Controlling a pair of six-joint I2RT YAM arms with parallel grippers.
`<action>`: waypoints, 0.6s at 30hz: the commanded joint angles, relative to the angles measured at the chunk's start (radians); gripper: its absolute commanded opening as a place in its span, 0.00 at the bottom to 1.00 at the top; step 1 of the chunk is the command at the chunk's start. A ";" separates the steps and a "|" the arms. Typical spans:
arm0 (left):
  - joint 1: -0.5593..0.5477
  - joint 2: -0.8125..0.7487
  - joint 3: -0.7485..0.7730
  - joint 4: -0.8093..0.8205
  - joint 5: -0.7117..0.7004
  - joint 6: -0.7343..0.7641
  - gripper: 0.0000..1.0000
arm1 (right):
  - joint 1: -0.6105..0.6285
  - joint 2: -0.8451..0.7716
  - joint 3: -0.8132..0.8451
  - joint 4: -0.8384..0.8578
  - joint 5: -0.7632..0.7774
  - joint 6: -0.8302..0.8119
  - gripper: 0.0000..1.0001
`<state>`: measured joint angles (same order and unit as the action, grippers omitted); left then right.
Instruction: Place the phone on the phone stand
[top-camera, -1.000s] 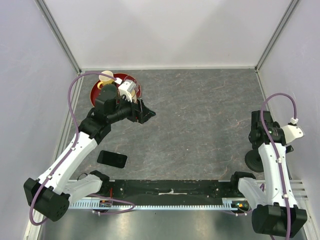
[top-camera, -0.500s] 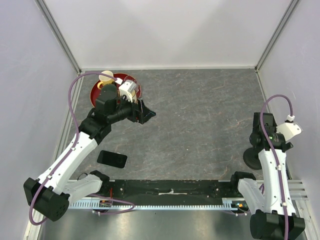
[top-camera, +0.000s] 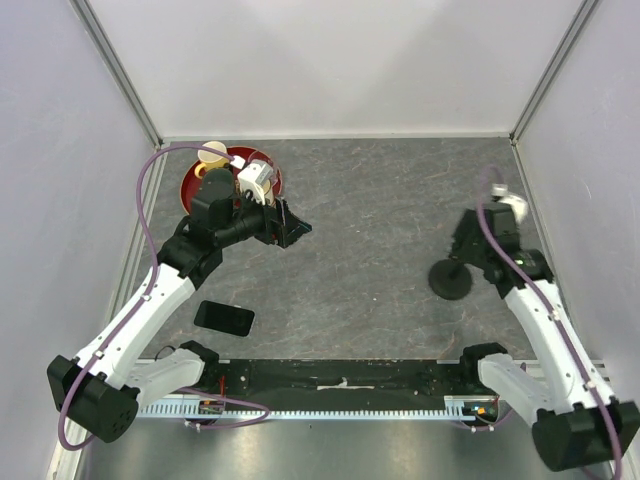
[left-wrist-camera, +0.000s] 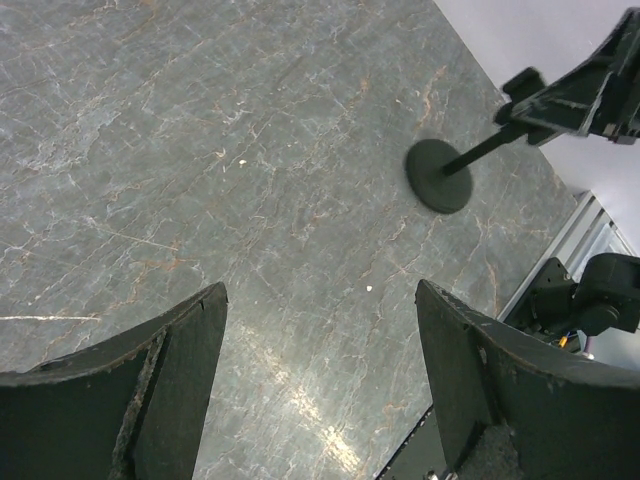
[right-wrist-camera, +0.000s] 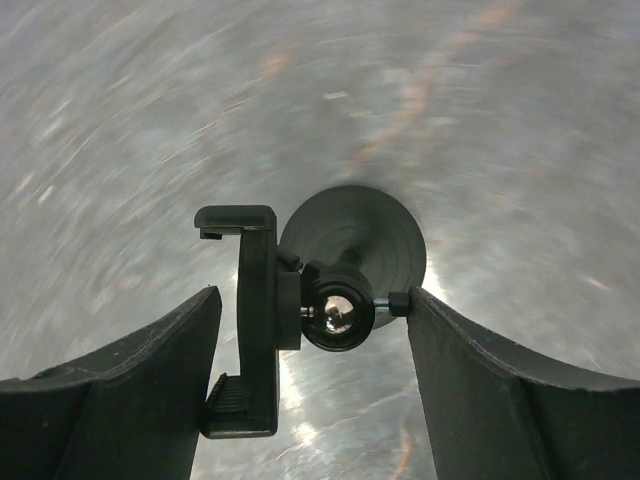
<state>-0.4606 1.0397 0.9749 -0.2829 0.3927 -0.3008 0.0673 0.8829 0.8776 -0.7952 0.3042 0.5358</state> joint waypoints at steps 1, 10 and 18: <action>-0.004 -0.015 -0.001 0.014 -0.022 0.042 0.82 | 0.273 0.109 0.066 0.180 -0.176 -0.048 0.00; -0.004 -0.004 -0.001 0.008 -0.057 0.054 0.82 | 0.808 0.497 0.294 0.220 -0.195 -0.255 0.00; -0.004 -0.013 -0.002 -0.001 -0.117 0.054 0.82 | 0.835 0.570 0.354 0.195 -0.241 -0.355 0.00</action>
<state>-0.4606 1.0397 0.9749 -0.2916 0.3222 -0.2840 0.9058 1.4433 1.2182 -0.5591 0.1223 0.2436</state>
